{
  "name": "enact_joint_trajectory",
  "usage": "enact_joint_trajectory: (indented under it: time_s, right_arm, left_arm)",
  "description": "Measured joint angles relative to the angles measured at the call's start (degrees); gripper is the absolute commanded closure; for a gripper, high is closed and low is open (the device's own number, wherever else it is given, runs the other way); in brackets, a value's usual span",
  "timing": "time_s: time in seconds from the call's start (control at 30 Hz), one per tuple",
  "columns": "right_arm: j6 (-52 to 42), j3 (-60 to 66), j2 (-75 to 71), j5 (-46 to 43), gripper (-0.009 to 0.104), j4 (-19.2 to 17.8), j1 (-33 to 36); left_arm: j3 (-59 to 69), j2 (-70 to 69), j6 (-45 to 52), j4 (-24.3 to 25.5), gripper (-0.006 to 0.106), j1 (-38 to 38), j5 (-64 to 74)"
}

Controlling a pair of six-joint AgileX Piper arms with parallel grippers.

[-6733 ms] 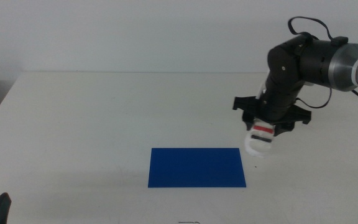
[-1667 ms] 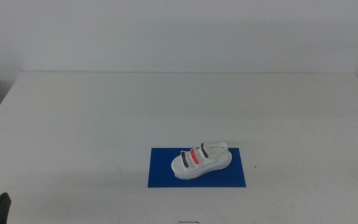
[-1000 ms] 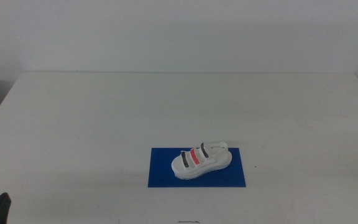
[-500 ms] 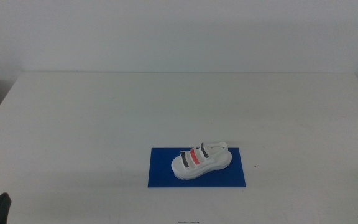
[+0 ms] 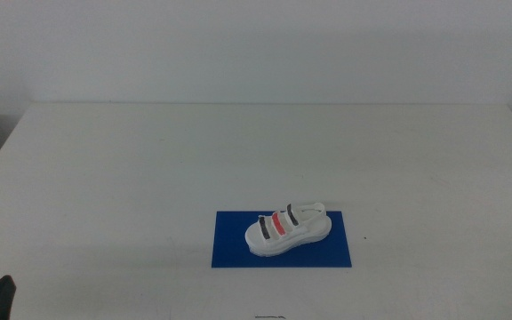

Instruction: Use one arm to grab the shoe from the table and place it on the mat.

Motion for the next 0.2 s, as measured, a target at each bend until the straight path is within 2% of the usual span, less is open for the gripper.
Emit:
enact_joint_trajectory:
  time_s: [0.2]
  right_arm:
    - [0.00,0.12,0.00,0.57,0.013,-0.78,0.00]
  left_arm:
    - [0.00,0.00,0.00,0.00,0.007,0.00,0.00]
